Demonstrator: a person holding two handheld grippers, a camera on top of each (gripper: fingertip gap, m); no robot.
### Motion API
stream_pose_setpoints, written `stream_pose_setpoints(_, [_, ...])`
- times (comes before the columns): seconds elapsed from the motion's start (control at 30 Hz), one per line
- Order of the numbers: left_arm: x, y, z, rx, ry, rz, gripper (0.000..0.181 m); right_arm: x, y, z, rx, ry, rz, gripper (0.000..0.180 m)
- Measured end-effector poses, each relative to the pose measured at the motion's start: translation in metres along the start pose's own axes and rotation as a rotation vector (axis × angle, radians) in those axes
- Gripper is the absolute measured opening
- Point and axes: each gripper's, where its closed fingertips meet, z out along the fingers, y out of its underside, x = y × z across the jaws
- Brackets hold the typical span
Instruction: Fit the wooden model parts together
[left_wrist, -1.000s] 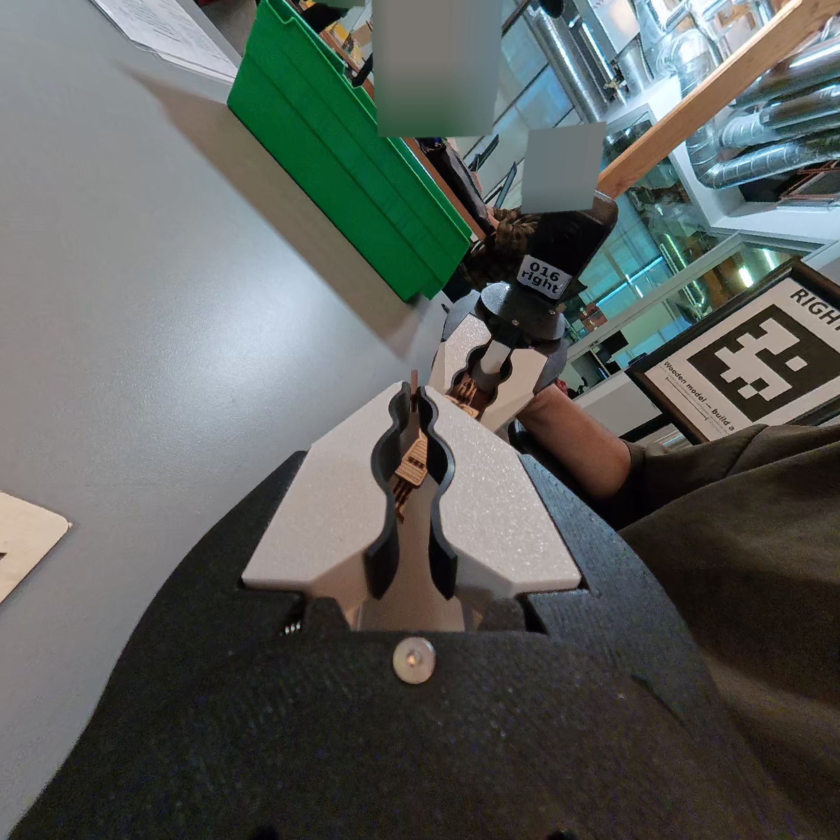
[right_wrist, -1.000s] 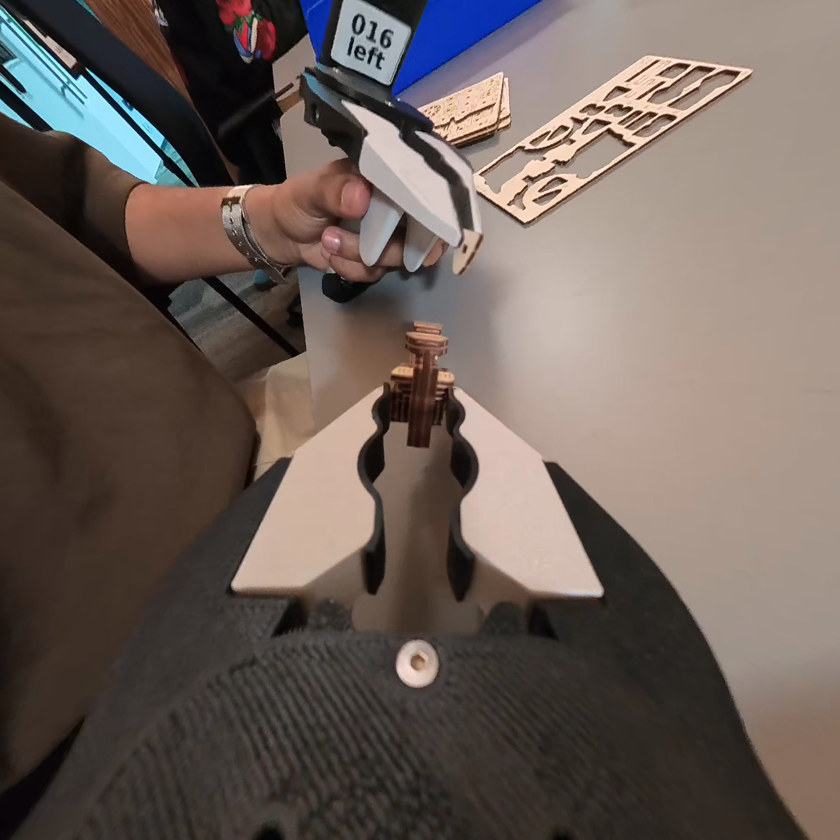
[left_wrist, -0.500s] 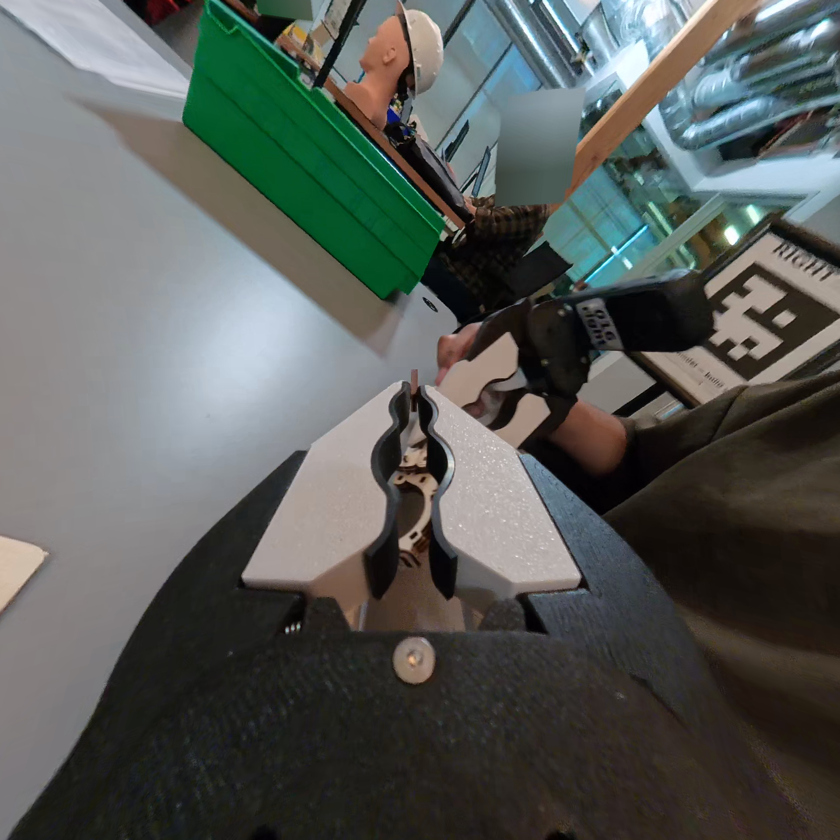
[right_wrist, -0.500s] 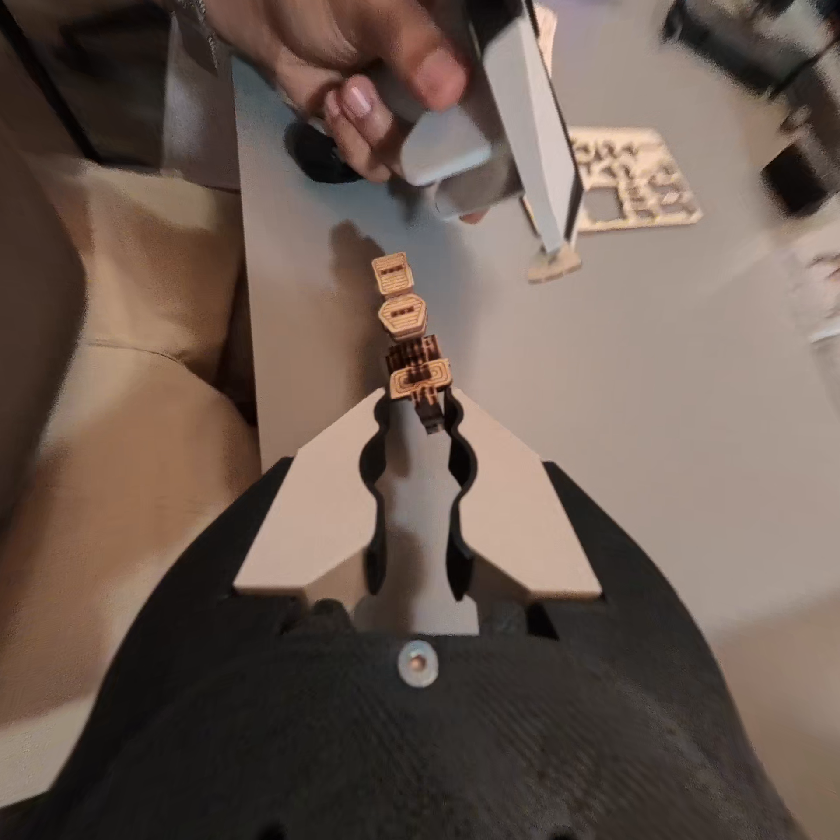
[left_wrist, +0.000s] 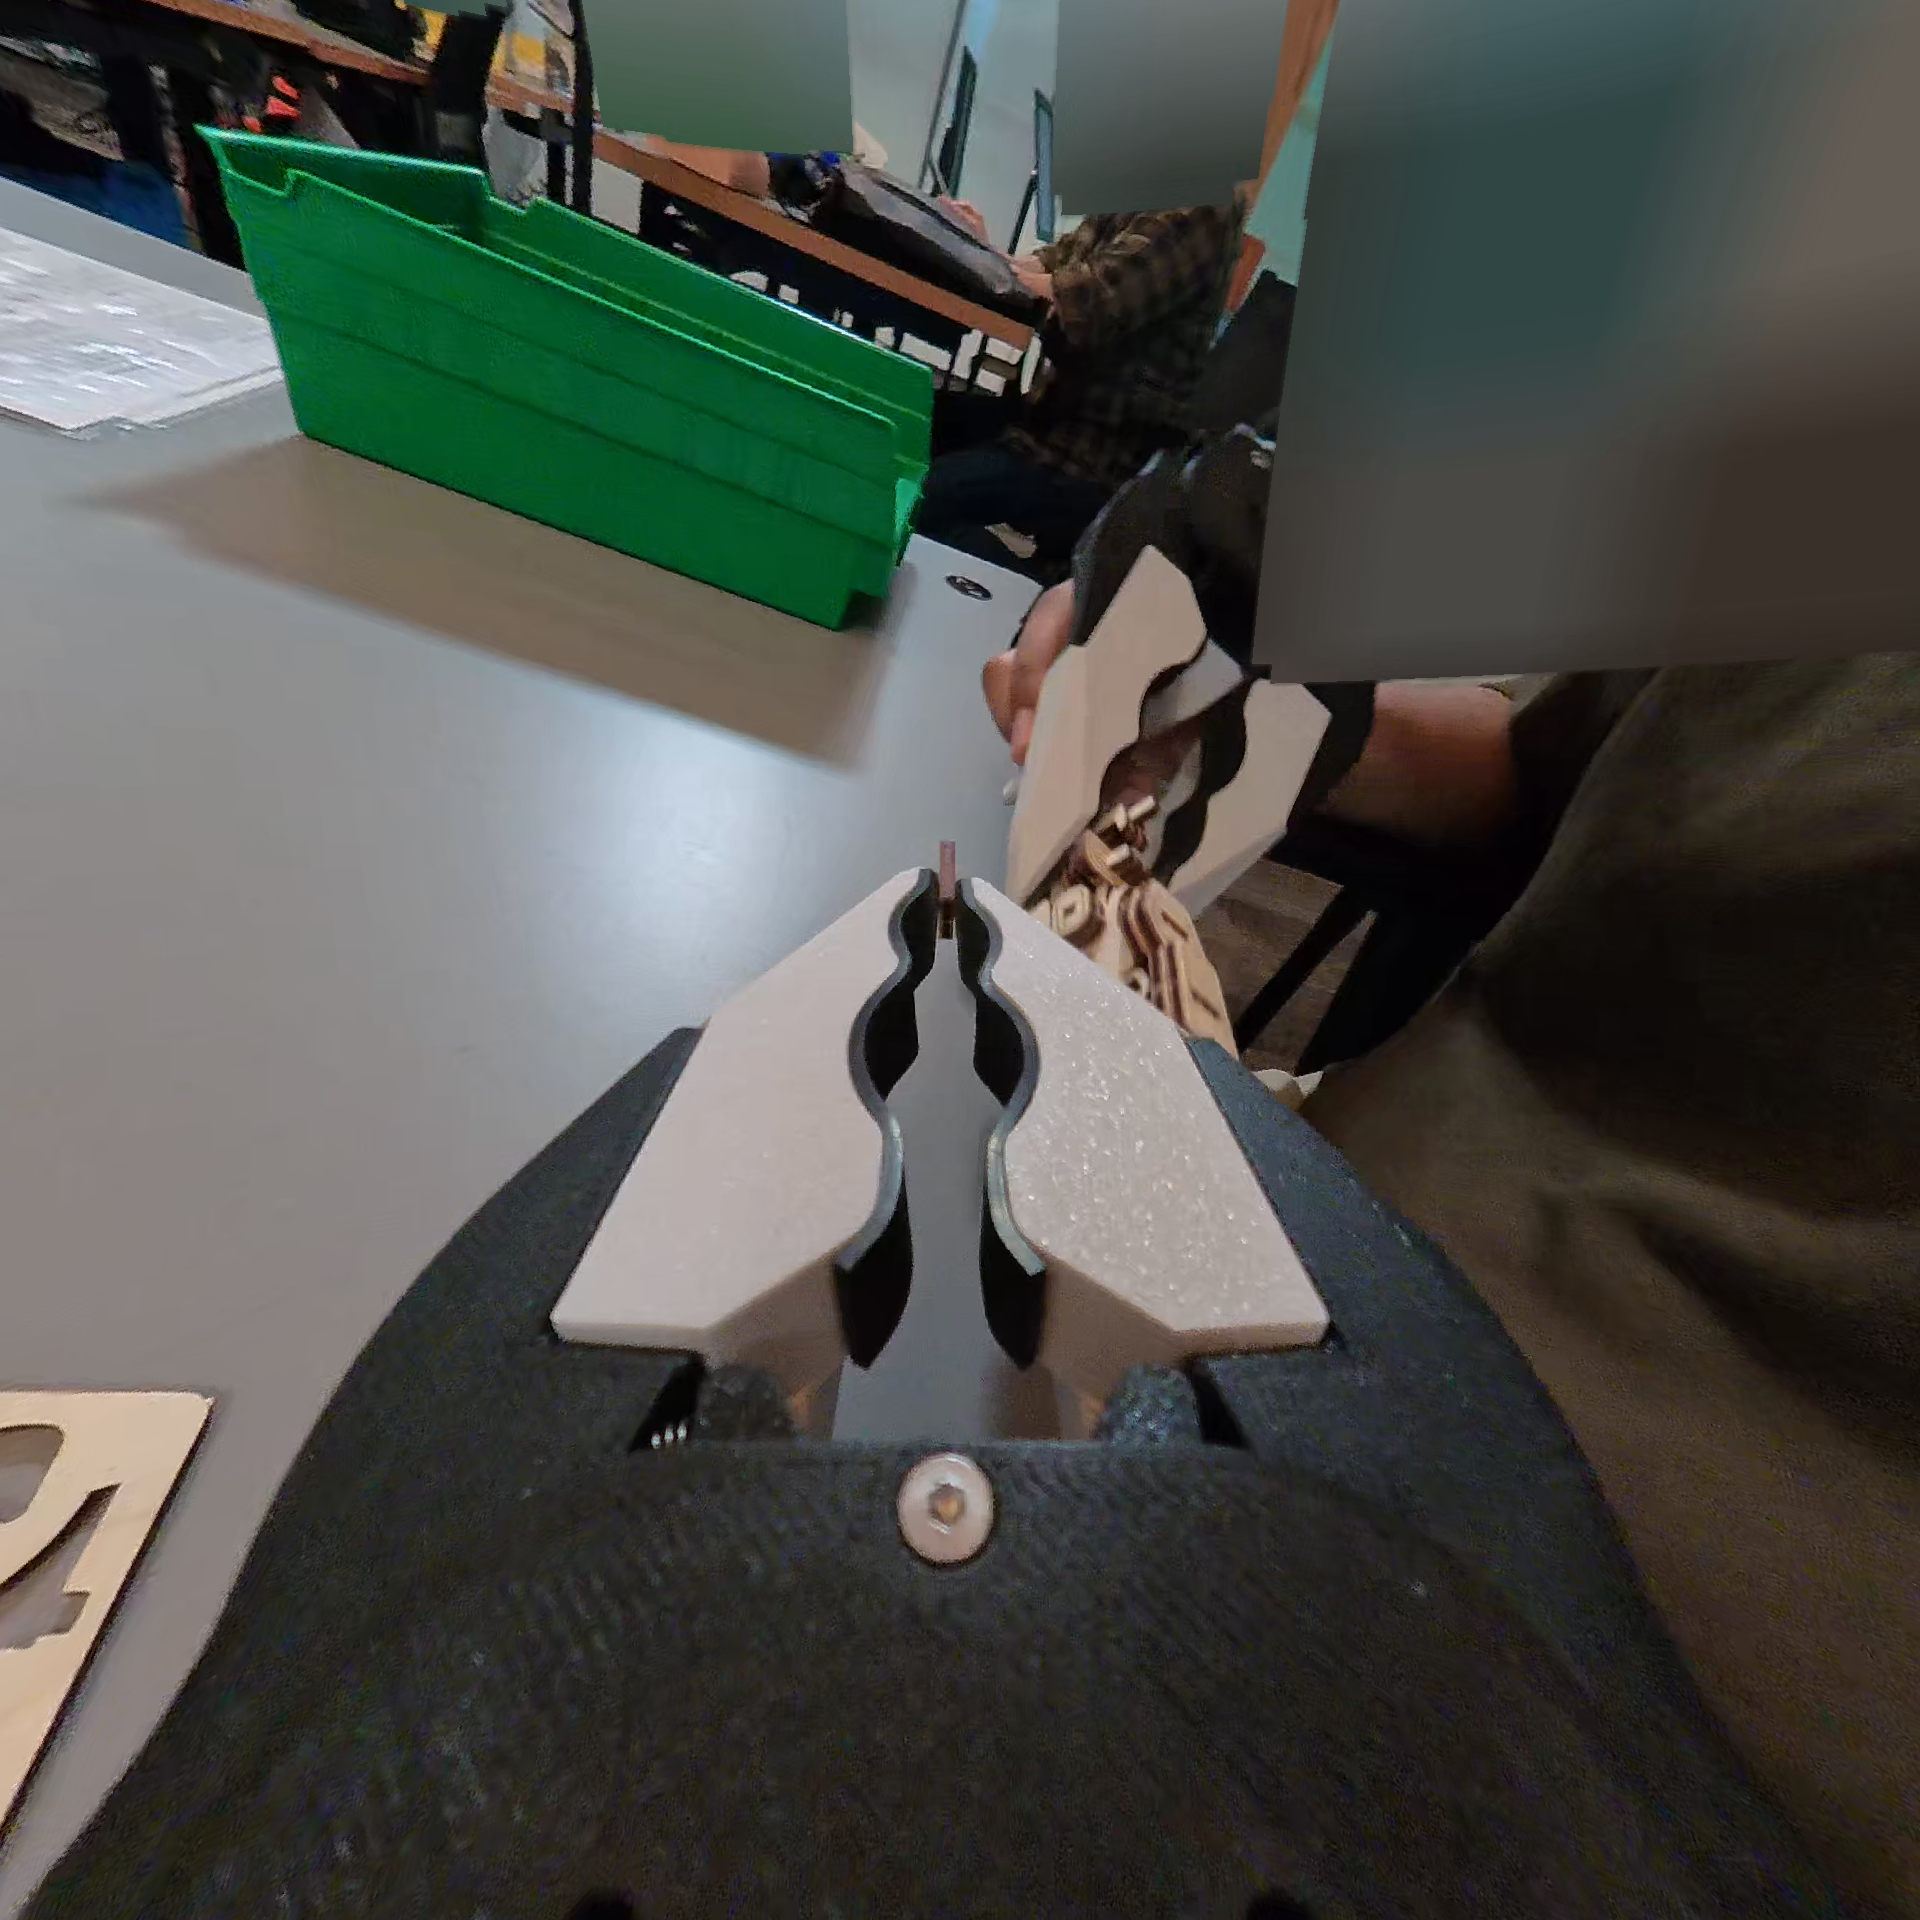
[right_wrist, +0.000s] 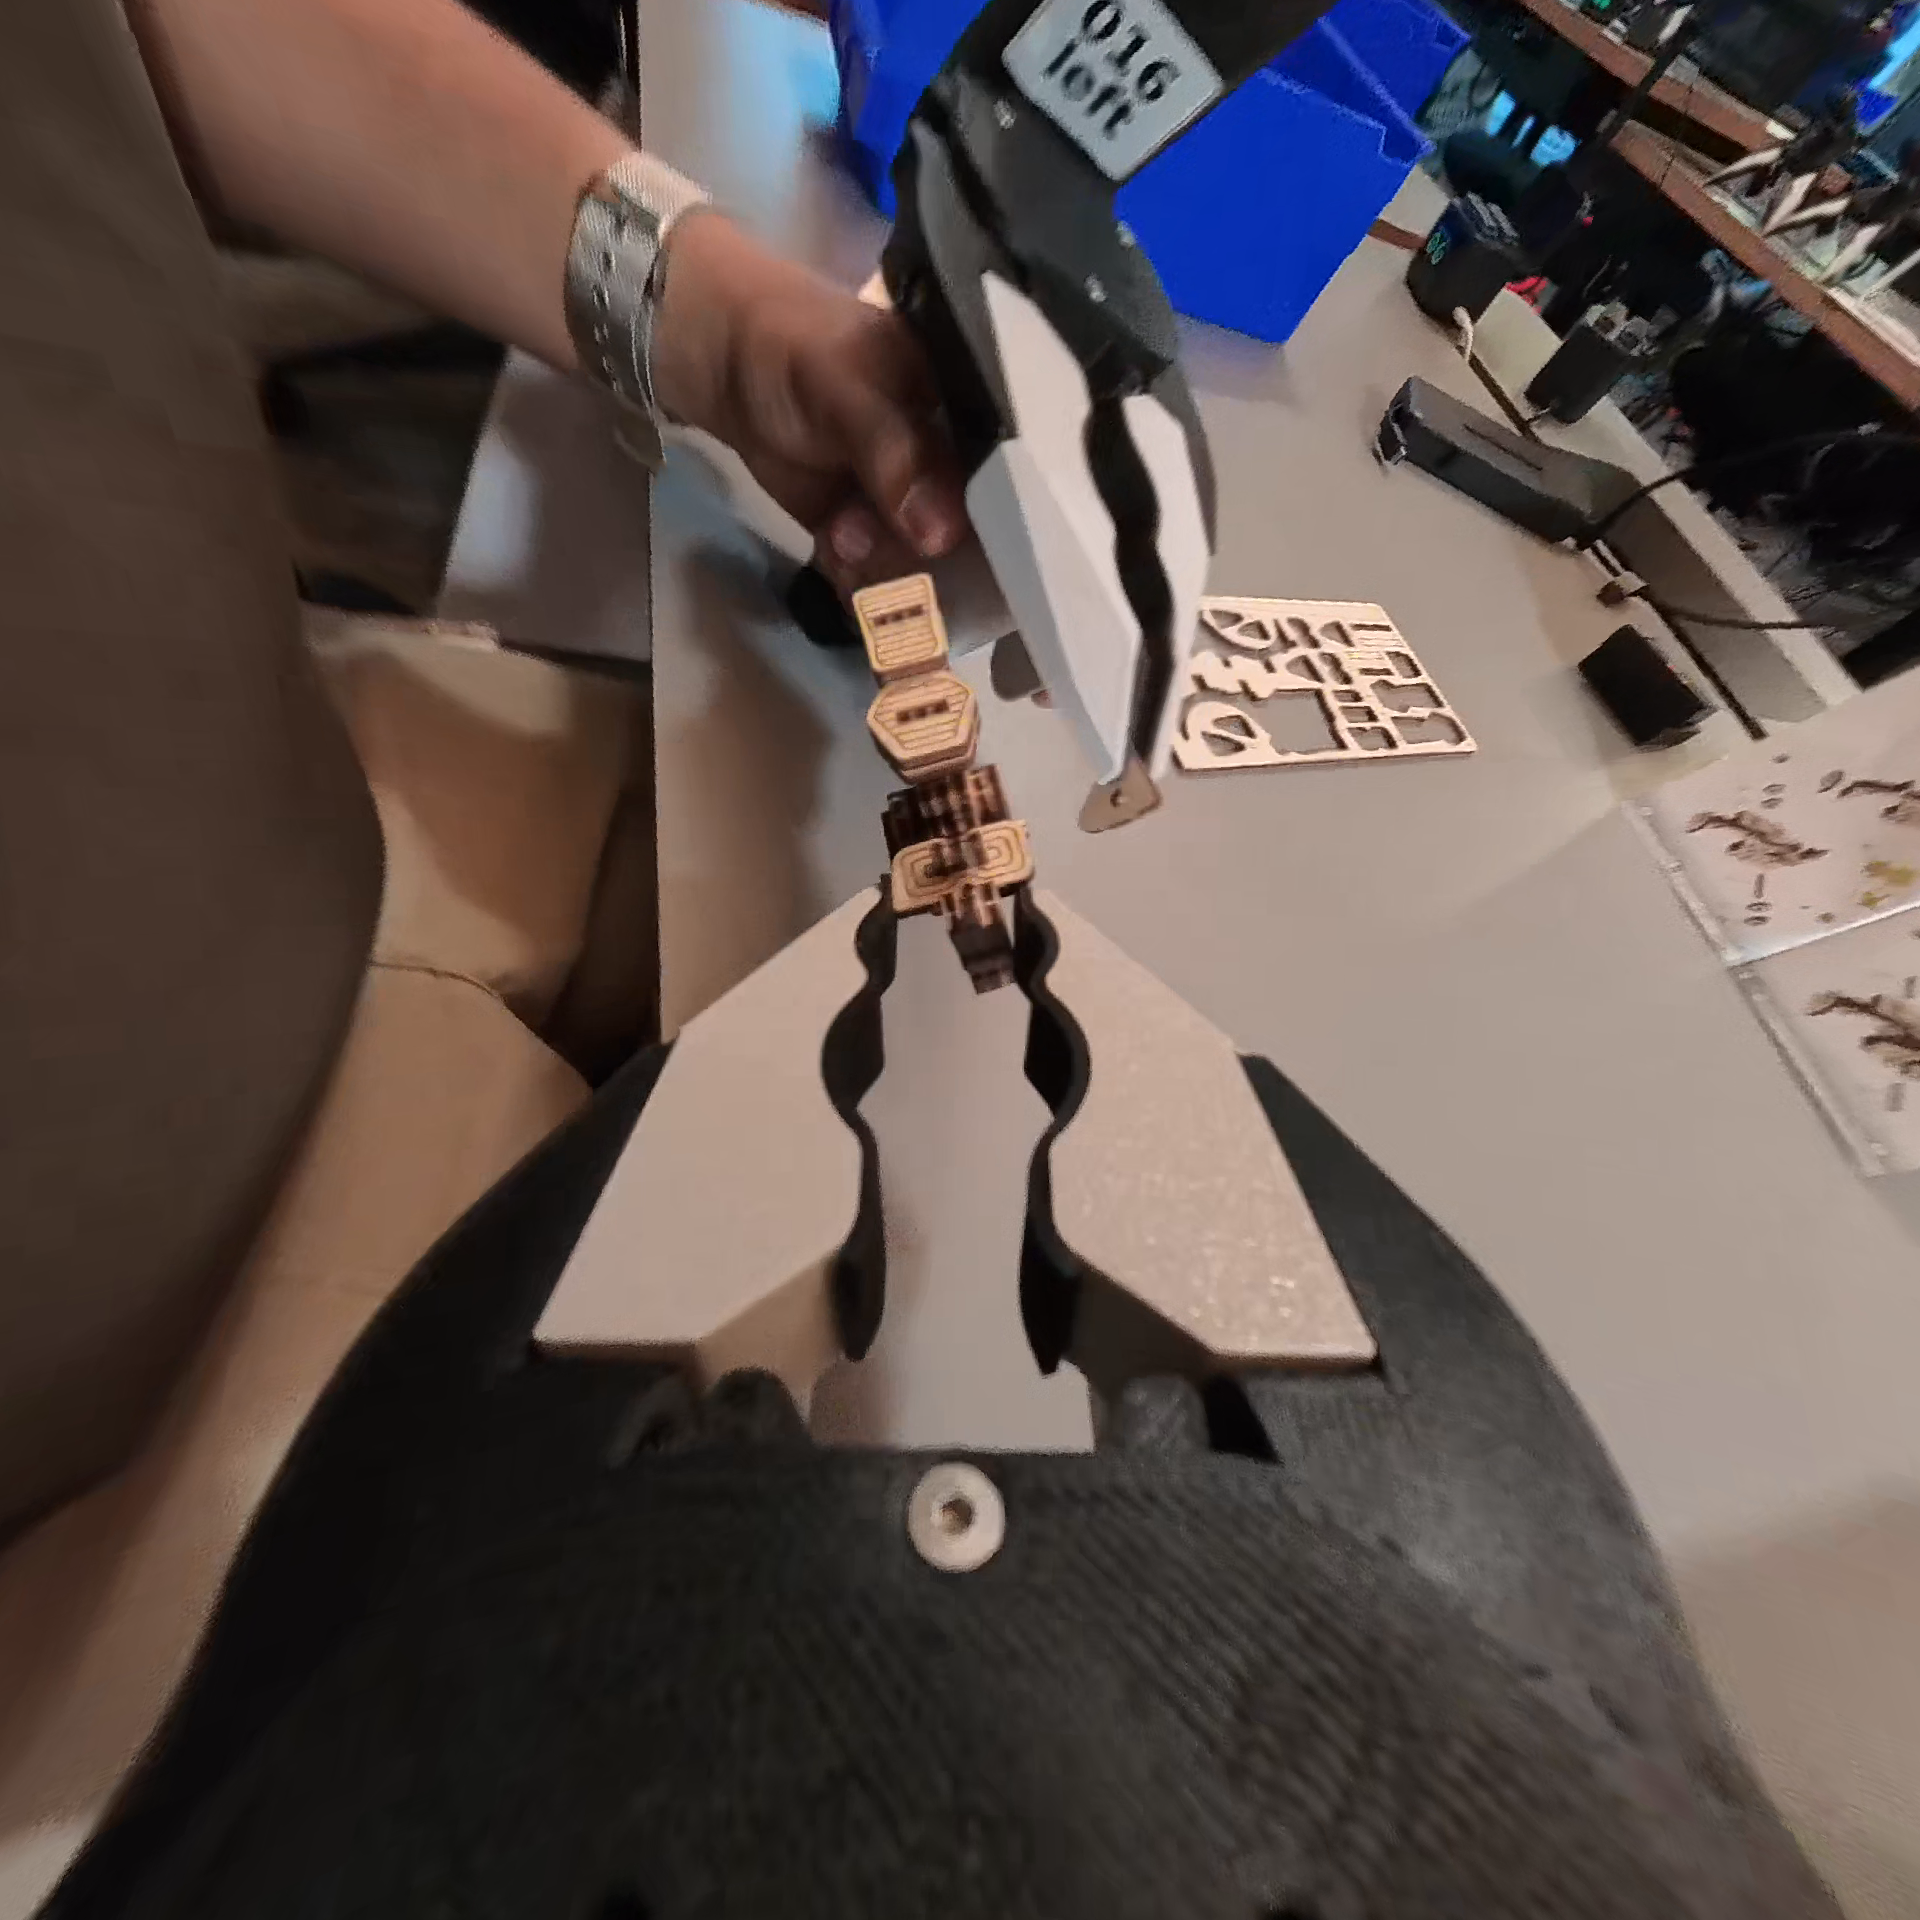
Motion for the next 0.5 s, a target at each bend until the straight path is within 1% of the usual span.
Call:
stream_pose_setpoints(0.13, [0.011, 0.0, 0.001, -0.021, 0.056, -0.013, 0.001, 0.001, -0.008, -0.008, 0.097, -0.066, 0.131, 0.02])
stream_pose_setpoints(0.27, [0.021, 0.001, 0.003, -0.025, 0.143, -0.11, 0.0, -0.004, -0.013, -0.008, 0.161, -0.164, 0.248, 0.02])
stream_pose_setpoints(0.5, [0.019, -0.002, 0.0, 0.004, 0.185, -0.202, 0.0, 0.0, -0.018, -0.013, 0.241, -0.225, 0.359, 0.021])
